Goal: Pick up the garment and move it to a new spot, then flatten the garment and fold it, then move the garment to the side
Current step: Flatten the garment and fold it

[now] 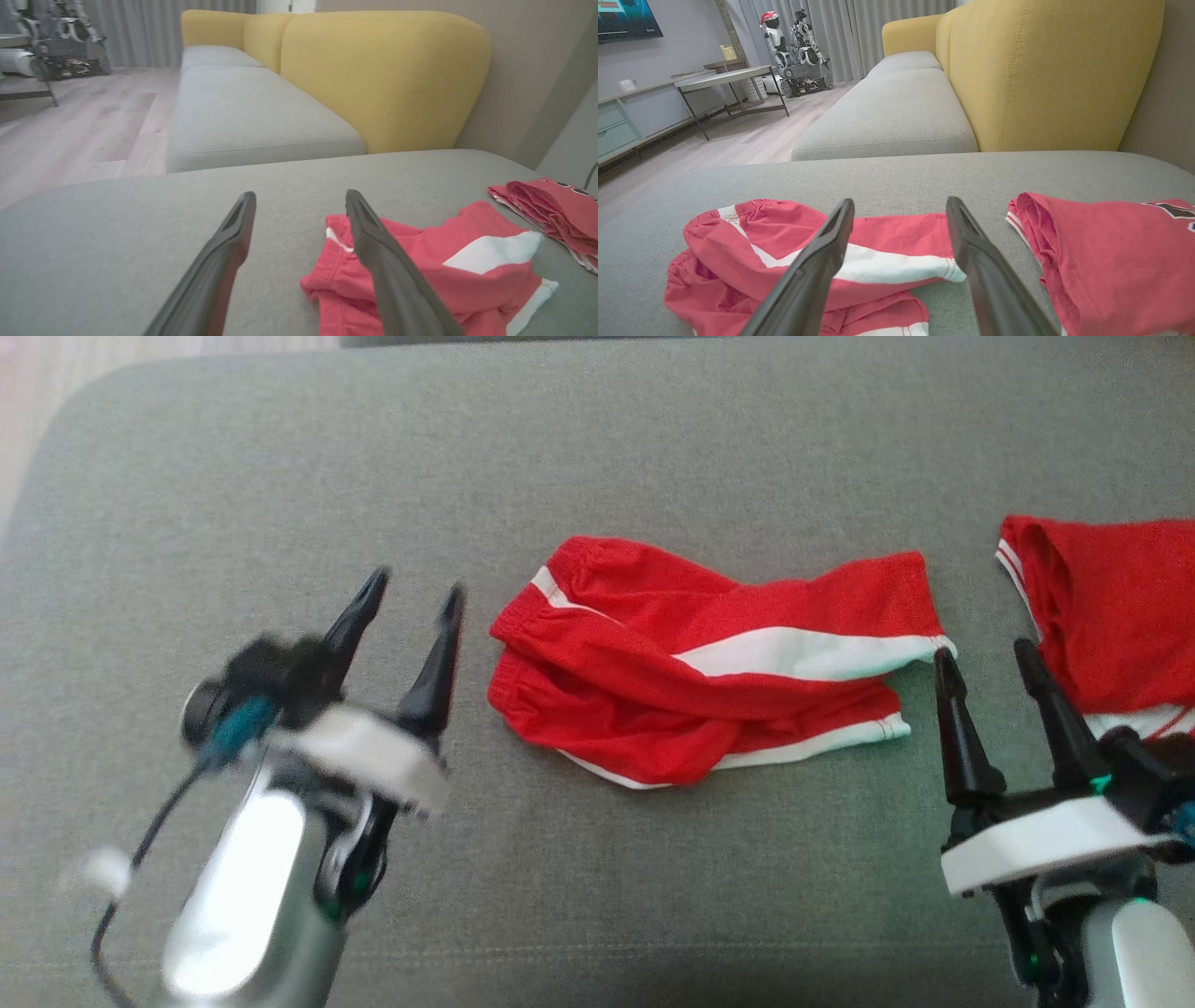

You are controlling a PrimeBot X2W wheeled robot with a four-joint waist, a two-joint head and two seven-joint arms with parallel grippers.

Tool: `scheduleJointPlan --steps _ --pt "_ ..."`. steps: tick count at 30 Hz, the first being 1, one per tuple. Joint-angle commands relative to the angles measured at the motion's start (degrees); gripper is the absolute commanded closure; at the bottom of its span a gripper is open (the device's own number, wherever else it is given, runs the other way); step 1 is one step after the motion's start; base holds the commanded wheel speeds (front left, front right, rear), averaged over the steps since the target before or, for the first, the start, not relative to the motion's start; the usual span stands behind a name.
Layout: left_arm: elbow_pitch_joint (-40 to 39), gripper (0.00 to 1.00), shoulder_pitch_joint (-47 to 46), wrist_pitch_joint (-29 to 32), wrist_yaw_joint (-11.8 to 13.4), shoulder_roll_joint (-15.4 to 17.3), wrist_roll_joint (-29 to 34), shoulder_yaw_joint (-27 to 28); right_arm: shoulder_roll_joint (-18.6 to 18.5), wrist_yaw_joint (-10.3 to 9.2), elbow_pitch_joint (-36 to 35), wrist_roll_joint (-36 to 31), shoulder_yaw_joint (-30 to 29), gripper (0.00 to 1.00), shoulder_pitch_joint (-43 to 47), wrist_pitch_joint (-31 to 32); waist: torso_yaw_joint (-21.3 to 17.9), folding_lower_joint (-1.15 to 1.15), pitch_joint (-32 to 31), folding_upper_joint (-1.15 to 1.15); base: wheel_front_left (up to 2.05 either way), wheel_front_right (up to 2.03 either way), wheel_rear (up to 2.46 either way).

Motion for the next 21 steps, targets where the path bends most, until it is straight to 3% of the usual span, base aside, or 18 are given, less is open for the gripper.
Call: scheduleJointPlan --steps 1,10,15,20,21 --pt "0.42 0.00 -5.76 1.18 -1.02 -0.13 -0.54 0.97 -0.16 -0.04 -2.38 0.35 1.54 0.00 -3.10 -0.09 -0.89 0.00 1.31 0.00 0.00 0.00 0.00" --pt "20.01 0.00 -20.68 8.97 -5.42 -3.27 -5.21 -3.74 0.09 -0.04 -1.85 0.39 2.12 0.00 -5.12 -0.67 -4.30 0.00 5.54 0.00 0.00 0.00 0.00" --pt "29.18 0.00 -25.53 12.03 -6.09 -3.02 -8.32 -5.57 0.26 -0.04 -1.20 0.47 1.73 0.00 -5.35 -1.06 -5.20 0.00 6.80 0.00 0.00 0.00 0.00" --pt "32.71 0.00 -28.05 11.79 -6.24 -2.99 -11.24 -8.27 0.37 -0.04 -0.96 0.46 1.18 0.00 -5.34 -1.22 -5.20 0.00 7.13 0.00 0.00 0.00 0.00" --pt "32.83 0.39 -28.22 11.64 -6.24 -2.90 -11.93 -9.11 0.40 -0.04 -0.92 0.42 0.97 0.00 -5.29 -1.09 -5.12 0.00 7.13 0.00 0.00 0.00 0.00"
